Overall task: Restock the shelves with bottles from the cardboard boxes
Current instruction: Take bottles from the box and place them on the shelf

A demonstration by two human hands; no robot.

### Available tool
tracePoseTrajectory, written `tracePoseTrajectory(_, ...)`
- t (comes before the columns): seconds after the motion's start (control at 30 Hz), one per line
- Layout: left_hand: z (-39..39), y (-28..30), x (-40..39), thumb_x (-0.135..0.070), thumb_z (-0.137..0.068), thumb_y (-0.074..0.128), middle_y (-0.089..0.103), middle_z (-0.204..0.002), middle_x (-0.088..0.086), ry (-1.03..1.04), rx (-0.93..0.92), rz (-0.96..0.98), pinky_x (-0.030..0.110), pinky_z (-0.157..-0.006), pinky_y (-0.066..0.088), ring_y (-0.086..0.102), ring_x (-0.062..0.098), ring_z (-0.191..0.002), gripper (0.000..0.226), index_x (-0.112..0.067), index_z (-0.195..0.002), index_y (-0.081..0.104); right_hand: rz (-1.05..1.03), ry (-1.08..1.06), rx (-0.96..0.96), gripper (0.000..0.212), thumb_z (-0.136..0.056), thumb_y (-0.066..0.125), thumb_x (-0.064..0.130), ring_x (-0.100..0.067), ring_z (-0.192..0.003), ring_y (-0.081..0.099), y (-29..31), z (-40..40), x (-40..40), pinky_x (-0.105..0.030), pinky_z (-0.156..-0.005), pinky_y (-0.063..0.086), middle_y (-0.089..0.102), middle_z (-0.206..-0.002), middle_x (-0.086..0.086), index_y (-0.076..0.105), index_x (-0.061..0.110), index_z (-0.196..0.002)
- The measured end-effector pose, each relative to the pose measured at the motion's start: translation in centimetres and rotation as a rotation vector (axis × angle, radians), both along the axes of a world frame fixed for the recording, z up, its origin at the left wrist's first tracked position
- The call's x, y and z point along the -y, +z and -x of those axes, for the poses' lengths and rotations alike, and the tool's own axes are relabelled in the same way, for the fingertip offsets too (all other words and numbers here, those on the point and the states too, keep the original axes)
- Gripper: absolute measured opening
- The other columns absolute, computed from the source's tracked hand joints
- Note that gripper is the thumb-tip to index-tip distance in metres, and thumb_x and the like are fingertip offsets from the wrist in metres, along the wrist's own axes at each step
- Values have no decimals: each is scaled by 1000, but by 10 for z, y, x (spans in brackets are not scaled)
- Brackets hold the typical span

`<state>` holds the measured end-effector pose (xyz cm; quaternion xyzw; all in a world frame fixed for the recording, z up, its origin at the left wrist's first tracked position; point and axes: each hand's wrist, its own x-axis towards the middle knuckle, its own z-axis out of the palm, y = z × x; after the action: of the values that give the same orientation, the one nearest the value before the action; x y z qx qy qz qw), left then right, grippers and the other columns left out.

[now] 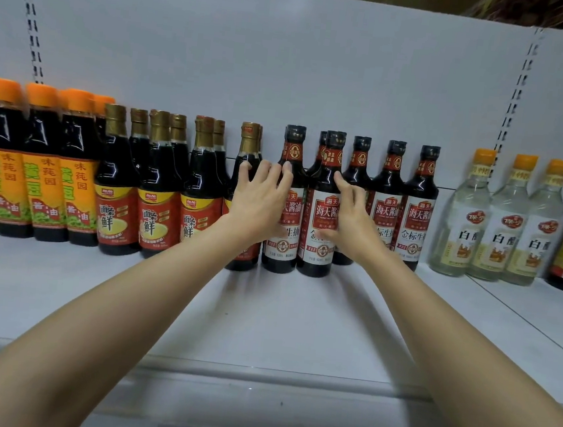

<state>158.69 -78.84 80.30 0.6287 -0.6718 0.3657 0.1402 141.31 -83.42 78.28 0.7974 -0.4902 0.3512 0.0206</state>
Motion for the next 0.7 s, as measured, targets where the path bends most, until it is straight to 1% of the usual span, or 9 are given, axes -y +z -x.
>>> tracePoseTrajectory(0.1,1,2,-3,-61,-70,70,30,-146,9,13,-13,-29,50,-110,18,22,28,-137,115,-7,-150,7,2,-64,-49,107,-81,76,23,-28,-98,61,3,-2,-4,-42,-81,55,17,-151,-10,-4,28,-152)
tracePoseTrajectory(0.2,1,8,-9,-61,-73,69,31,-147,8,25,-15,-44,51,-110,17,20,29,-138,112,-8,-150,8,8,-83,-54,105,-80,76,20,-28,-97,61,6,-3,-9,-43,-81,55,19,-150,-10,0,28,-152)
tracePoseTrajectory(0.27,2,10,-13,-59,-74,68,33,-147,9,33,-6,-46,51,-110,16,21,29,-139,108,-9,-150,10,21,-88,-57,103,-80,76,18,-26,-92,60,5,-5,-12,-39,-78,55,21,-149,-11,3,28,-151)
tracePoseTrajectory(0.37,2,13,-13,-56,-75,69,34,-146,8,44,-9,-43,51,-110,17,22,28,-138,104,-10,-150,13,28,-86,-59,101,-80,76,17,-26,-94,59,8,-10,-14,-35,-75,52,21,-149,-14,5,28,-151)
tracePoseTrajectory(0.47,5,14,-12,-53,-74,71,35,-146,7,45,-21,-57,50,-110,18,23,27,-138,103,-10,-149,15,5,-94,-63,100,-82,74,17,-25,-90,60,9,-11,-15,-30,-67,46,19,-149,-14,3,28,-151)
tracePoseTrajectory(0.53,6,14,-11,-53,-74,72,34,-146,8,52,-18,-67,50,-110,19,24,27,-138,105,-9,-149,14,-14,-97,-76,100,-84,72,17,-27,-95,60,9,-11,-16,-30,-70,47,15,-153,-14,0,27,-152)
tracePoseTrajectory(0.6,6,14,-12,-51,-74,72,31,-149,8,52,-29,-90,50,-111,19,23,27,-138,107,-9,-150,11,-49,-95,-86,104,-84,71,16,-28,-101,60,10,-10,-18,-35,-77,51,9,-157,-14,-6,28,-152)
tracePoseTrajectory(0.67,5,16,-16,-50,-75,73,24,-153,9,47,-62,-141,51,-112,18,19,28,-141,109,-9,-151,5,-122,-95,-89,111,-83,73,16,-30,-112,57,14,-10,-23,-38,-86,52,0,-160,-10,-14,31,-151)
tracePoseTrajectory(0.7,4,17,-18,-48,-76,73,19,-155,9,45,-83,-177,52,-113,16,16,29,-142,111,-10,-152,2,-164,-89,-93,115,-82,74,16,-30,-115,56,16,-9,-27,-38,-88,52,-5,-161,-9,-18,33,-149)
